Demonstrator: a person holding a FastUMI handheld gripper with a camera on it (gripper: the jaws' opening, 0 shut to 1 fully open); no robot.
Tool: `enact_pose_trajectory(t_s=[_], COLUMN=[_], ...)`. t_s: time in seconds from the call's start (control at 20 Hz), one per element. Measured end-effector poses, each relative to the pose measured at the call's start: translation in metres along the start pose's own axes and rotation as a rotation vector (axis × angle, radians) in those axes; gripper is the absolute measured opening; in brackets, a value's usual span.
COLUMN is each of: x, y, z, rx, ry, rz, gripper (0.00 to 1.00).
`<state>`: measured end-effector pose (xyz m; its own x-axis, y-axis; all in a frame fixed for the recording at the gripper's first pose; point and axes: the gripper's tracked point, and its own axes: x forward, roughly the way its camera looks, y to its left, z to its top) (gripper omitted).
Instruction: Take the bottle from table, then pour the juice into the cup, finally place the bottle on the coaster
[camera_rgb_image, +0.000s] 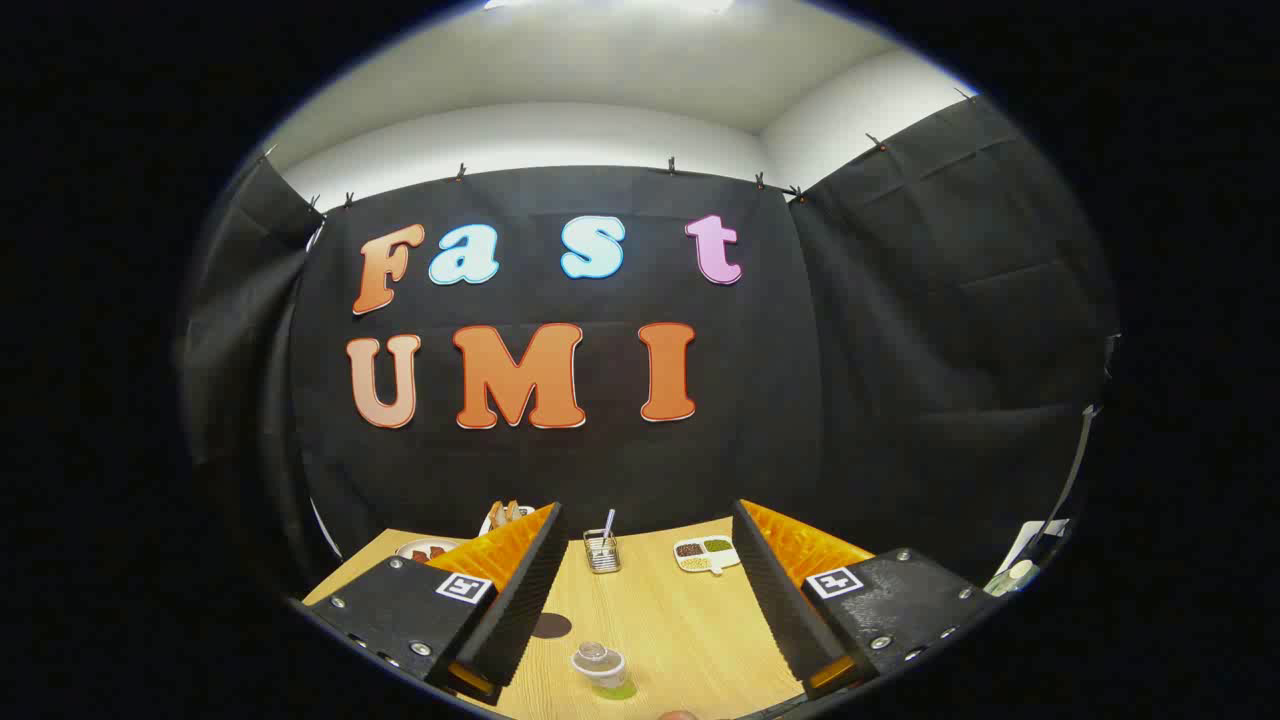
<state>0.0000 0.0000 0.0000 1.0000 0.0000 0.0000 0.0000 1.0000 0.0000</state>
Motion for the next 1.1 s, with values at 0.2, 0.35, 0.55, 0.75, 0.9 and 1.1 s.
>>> enact_pose_trajectory(t_s=[0.2,0.35,0.55,0.75,0.9,1.1], x=[-0.002,-0.004,-0.004,-0.003,0.0,-0.001], y=[-0.001,-0.005,-0.008,-0.005,0.001,0.016], z=[-0.01,-0.011,-0.014,-0.026,-0.049,-0.086], rx=[-0.009,-0.013,-0.008,0.0,-0.008,-0.02], ry=[0.026,0.024,0.027,0.037,0.076,0.128], rz=[0.003,0.0,-0.003,0.003,0.017,0.054], gripper=[0.98,0.98,0.98,0.98,0.98,0.98])
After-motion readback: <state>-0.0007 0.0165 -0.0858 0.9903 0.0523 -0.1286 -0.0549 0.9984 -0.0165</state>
